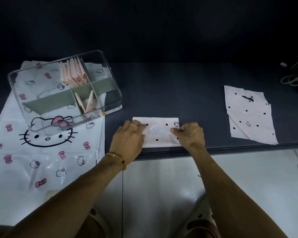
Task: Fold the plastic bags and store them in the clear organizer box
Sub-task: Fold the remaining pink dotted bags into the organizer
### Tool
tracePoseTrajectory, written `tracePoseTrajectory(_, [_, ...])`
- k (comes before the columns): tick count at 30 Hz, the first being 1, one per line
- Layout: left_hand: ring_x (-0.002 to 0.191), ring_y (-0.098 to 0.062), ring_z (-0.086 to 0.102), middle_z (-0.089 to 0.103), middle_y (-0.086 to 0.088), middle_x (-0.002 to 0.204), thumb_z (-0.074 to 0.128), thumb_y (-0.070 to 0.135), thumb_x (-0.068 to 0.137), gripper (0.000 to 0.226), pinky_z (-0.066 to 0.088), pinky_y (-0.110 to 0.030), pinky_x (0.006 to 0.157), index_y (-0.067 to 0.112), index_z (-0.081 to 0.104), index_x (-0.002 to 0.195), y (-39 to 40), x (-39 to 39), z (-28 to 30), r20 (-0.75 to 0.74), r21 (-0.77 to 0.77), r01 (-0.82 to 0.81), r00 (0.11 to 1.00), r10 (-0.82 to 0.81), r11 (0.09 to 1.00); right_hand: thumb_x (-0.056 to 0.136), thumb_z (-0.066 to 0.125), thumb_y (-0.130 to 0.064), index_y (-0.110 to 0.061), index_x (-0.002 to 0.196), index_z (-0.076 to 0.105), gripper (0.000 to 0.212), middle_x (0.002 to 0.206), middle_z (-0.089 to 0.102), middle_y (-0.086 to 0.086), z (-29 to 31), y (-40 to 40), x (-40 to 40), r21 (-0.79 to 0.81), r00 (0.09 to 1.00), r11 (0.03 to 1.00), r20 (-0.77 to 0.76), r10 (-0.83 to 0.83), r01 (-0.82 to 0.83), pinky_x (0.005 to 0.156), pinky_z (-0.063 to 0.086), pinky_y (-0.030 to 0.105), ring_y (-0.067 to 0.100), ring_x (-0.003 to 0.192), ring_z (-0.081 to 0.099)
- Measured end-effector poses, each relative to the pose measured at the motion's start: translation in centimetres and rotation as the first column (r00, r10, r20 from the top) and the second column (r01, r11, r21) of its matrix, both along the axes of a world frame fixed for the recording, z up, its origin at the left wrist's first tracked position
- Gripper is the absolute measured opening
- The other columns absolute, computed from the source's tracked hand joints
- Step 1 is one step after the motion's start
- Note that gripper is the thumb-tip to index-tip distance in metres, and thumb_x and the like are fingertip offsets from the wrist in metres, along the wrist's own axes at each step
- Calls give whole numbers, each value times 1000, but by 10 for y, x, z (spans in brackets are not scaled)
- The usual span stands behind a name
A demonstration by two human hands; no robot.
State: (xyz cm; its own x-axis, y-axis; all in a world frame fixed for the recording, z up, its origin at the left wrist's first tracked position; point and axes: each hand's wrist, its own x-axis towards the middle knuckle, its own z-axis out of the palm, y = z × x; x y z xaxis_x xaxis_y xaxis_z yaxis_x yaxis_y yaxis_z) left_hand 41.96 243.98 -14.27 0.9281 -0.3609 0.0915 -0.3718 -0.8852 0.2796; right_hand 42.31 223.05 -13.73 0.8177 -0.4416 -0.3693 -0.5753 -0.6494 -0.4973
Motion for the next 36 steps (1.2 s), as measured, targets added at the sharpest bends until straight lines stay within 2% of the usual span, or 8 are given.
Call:
tracePoseTrajectory(3, [132,-27,43,51,-8,138,62,14,89,38,43,-44,103,11,58,127,8,-11,-12,-32,44,239,971,-237,970,83,70,-41,-10,56,58,43,55,58,0,0,-1,2,-12,1000,1000,-19,21,-22,60,40,23,15,55,55])
tracePoseTrajectory(7, [123,-30,53,58,-11,131,76,3,75,48,47,-44,96,3,62,121,12,-12,-20,60,28,256,964,-258,966,83,68,-46,-13,66,60,38,68,62,4,6,3,2,-54,997,998,-79,8,-13,67,46,28,26,74,62])
tracePoseTrajectory(11, [124,-29,52,58,-11,131,75,2,76,48,49,-45,95,3,62,122,9,-13,-17,54,13,238,970,-238,971,84,64,-34,-11,105,63,32,107,62,9,7,33,-17,-640,924,734,97,370,-226,80,41,38,31,100,57])
tracePoseTrajectory(14, [130,-27,46,53,-9,137,70,2,79,51,42,-43,104,4,57,128,8,-14,-16,-3,1,227,974,-227,974,86,56,-17,-5,123,60,39,132,57,12,-8,68,-34,-493,686,690,229,690,-530,101,41,37,29,123,52])
tracePoseTrajectory(17, [130,-26,46,53,-9,136,70,3,79,54,37,-38,105,5,55,130,8,-14,-16,-32,13,217,976,-216,976,96,43,-13,-3,146,35,52,154,29,12,-24,71,-47,-353,682,685,157,715,-637,118,21,37,26,144,26])
tracePoseTrajectory(21, [124,-28,52,58,-13,131,72,6,80,44,45,-41,100,1,60,123,8,-14,-15,-3,64,231,973,-231,971,100,46,-23,-6,143,41,47,152,33,9,-30,37,-49,-419,641,639,158,751,-645,116,24,43,24,142,29])
tracePoseTrajectory(29, [143,-22,22,33,-8,151,43,19,99,45,19,-36,115,9,38,143,8,-12,-24,-76,83,222,974,-216,972,103,30,-26,-15,151,24,49,159,13,-4,-21,-38,-53,-409,707,642,-11,707,-648,119,3,31,15,148,6])
tracePoseTrajectory(36, [143,-26,21,35,-10,150,45,23,97,44,22,-39,114,18,43,140,8,-10,-20,-76,131,260,965,-252,957,89,63,-26,-10,123,61,38,131,58,8,-6,6,-53,-440,647,655,194,738,-615,95,49,44,27,121,53])
